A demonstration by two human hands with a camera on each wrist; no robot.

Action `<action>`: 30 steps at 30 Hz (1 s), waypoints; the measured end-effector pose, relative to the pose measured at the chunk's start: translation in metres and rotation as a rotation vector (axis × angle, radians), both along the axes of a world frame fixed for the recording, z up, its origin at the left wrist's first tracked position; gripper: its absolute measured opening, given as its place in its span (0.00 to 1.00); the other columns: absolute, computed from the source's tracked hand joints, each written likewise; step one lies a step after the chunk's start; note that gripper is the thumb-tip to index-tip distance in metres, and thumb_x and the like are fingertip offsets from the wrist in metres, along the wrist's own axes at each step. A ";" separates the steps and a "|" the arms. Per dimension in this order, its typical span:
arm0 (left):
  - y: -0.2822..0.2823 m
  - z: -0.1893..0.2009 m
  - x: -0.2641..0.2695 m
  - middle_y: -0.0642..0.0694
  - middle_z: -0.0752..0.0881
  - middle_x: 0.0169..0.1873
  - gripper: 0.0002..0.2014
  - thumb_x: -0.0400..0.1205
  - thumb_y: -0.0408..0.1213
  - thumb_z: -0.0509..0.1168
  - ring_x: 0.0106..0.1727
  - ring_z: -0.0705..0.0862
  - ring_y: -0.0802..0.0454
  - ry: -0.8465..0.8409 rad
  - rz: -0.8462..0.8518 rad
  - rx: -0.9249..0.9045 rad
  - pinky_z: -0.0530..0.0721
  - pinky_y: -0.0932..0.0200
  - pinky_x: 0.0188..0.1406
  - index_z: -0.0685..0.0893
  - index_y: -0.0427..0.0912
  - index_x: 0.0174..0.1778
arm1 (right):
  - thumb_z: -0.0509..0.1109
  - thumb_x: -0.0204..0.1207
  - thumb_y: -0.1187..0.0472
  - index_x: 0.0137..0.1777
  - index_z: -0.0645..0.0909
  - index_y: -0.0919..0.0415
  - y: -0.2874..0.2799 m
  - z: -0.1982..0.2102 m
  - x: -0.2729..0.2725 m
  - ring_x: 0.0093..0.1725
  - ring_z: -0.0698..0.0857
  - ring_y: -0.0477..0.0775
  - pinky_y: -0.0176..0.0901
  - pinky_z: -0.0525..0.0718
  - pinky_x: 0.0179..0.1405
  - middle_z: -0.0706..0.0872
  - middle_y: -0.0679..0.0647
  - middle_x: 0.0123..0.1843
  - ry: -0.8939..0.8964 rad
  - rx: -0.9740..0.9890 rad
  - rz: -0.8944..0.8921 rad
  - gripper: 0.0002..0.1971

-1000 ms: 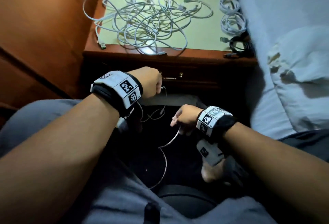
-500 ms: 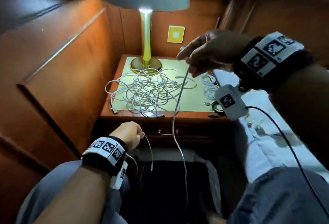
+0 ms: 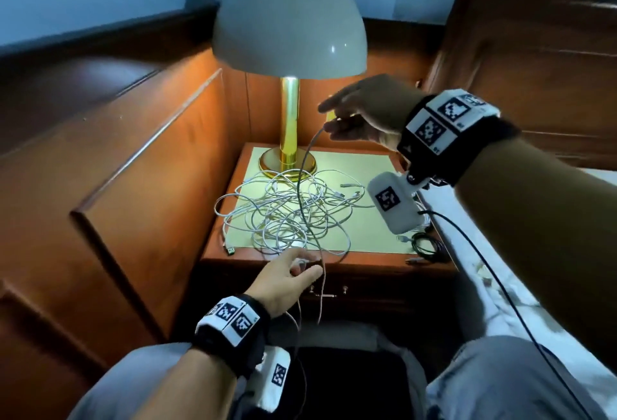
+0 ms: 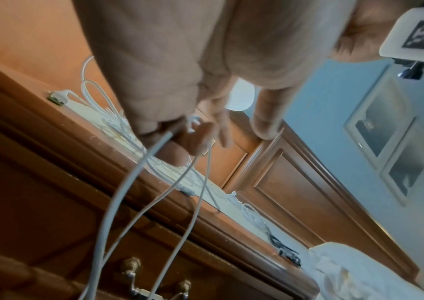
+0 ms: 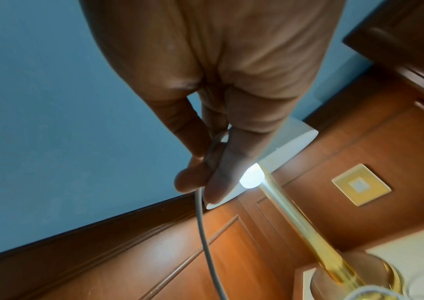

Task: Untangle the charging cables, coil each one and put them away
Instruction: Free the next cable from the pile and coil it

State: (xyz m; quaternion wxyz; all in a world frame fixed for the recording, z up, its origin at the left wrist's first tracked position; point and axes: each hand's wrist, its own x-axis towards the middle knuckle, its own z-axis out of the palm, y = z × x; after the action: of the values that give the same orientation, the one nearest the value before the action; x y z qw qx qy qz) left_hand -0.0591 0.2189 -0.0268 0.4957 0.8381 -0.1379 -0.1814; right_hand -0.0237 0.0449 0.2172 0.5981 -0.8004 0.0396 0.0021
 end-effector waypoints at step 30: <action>0.018 0.033 0.008 0.56 0.76 0.21 0.13 0.81 0.49 0.69 0.22 0.71 0.40 -0.175 0.283 -0.502 0.68 0.52 0.23 0.93 0.46 0.50 | 0.63 0.87 0.51 0.39 0.84 0.58 -0.007 -0.213 -0.052 0.23 0.84 0.45 0.40 0.86 0.27 0.84 0.49 0.25 0.466 -0.570 0.488 0.18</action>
State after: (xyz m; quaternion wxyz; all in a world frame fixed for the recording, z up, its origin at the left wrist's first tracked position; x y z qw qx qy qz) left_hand -0.0509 0.2367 0.0064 0.6937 0.7129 -0.1027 0.0022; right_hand -0.0761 0.0382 0.0042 0.3105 -0.8974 -0.0178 0.3129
